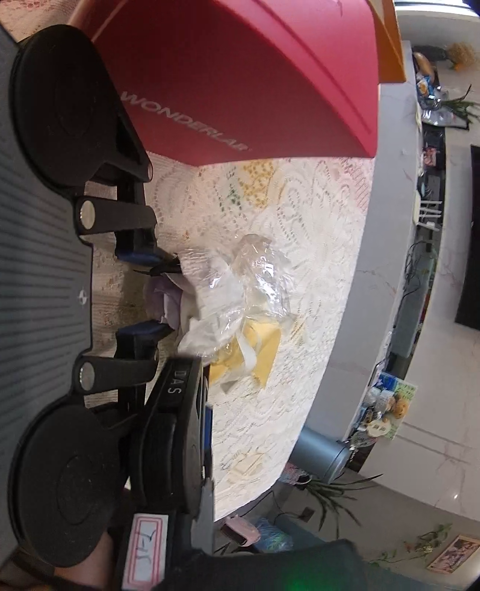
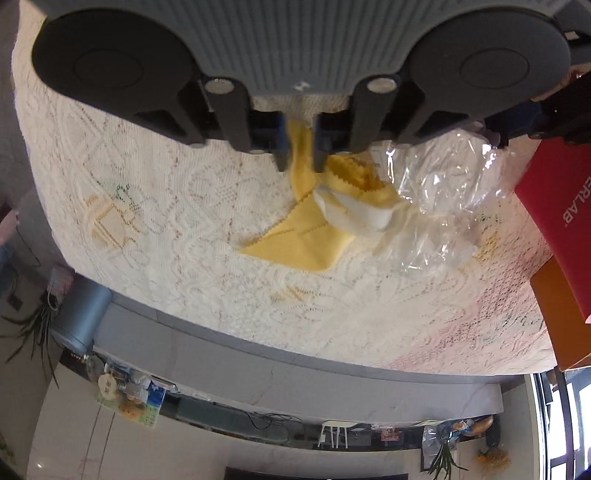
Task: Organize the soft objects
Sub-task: 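Grasp the yellow cloth with the right gripper while the left holds the flower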
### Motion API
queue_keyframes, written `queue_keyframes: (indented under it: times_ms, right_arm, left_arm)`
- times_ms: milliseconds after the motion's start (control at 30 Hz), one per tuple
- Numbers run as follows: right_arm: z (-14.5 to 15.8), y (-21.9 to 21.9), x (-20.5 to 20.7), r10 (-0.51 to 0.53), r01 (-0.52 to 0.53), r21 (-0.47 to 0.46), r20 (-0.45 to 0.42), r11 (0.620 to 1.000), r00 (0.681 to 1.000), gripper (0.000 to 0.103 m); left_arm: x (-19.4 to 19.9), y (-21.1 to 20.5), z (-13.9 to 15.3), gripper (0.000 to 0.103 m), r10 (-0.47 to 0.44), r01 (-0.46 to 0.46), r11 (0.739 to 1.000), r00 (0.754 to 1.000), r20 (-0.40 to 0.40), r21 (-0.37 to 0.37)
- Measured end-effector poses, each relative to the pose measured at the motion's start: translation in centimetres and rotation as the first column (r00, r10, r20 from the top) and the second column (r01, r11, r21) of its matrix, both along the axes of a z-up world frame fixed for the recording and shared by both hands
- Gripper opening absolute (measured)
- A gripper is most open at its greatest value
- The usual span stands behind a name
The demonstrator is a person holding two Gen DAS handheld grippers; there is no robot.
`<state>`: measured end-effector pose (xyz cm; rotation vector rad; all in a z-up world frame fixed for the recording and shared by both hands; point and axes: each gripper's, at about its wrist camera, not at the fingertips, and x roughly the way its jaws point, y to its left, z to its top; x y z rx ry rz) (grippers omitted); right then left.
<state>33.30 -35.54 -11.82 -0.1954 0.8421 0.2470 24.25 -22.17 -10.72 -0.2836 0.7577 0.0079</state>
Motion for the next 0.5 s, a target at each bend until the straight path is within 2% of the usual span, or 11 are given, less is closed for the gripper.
queue_keyframes:
  times_ms: [167, 233, 267, 300, 400, 500]
  right_arm:
    - [-0.3, -0.9, 0.4, 0.008, -0.005, 0.135, -0.016, 0.991, 1.000, 0.045]
    - [-0.4, -0.9, 0.6, 0.020, -0.011, 0.168, -0.055, 0.986, 0.998, 0.029]
    - [-0.2, -0.7, 0.6, 0.024, -0.016, 0.140, -0.053, 0.990, 0.998, 0.004]
    - [-0.1, -0.4, 0.5, 0.036, -0.028, 0.120, -0.068, 0.992, 0.997, 0.000]
    - [0.8, -0.8, 0.1, 0.034, -0.017, 0.122, -0.132, 0.992, 0.991, 0.000]
    - [2.3, -2.8, -1.0, -0.084, 0.107, 0.116, -0.186, 0.988, 0.979, 0.000]
  left_arm:
    - [-0.3, 0.1, 0.4, 0.028, 0.022, -0.022, 1.000, 1.000, 0.019, 0.002]
    - [-0.4, 0.0, 0.4, 0.028, 0.023, -0.023, 1.000, 0.999, 0.022, 0.002]
    - [-0.4, 0.0, 0.4, 0.028, 0.017, -0.017, 1.000, 1.000, 0.015, 0.004]
    - [-0.4, 0.0, 0.3, 0.028, 0.014, -0.014, 1.000, 1.000, 0.011, 0.001]
    - [-0.7, -0.2, 0.5, 0.028, 0.009, -0.009, 1.000, 1.000, 0.011, 0.002]
    - [-1.0, -0.3, 0.8, 0.028, 0.019, -0.020, 1.000, 0.999, 0.028, 0.013]
